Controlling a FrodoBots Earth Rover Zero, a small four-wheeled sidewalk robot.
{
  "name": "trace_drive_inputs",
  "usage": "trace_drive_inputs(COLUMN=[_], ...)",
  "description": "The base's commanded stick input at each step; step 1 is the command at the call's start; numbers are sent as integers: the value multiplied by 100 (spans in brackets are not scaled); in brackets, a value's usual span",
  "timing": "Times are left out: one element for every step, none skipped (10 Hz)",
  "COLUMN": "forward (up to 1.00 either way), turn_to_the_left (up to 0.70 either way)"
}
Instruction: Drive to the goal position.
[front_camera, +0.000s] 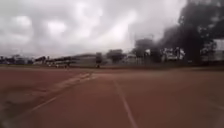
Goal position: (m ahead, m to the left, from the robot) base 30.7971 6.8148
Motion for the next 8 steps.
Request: trace_drive_inputs(forward=[70,70,70,70,70,70,70,70], turn_to_the_left=[0,0,-2,-8,-19,-32,0,0])
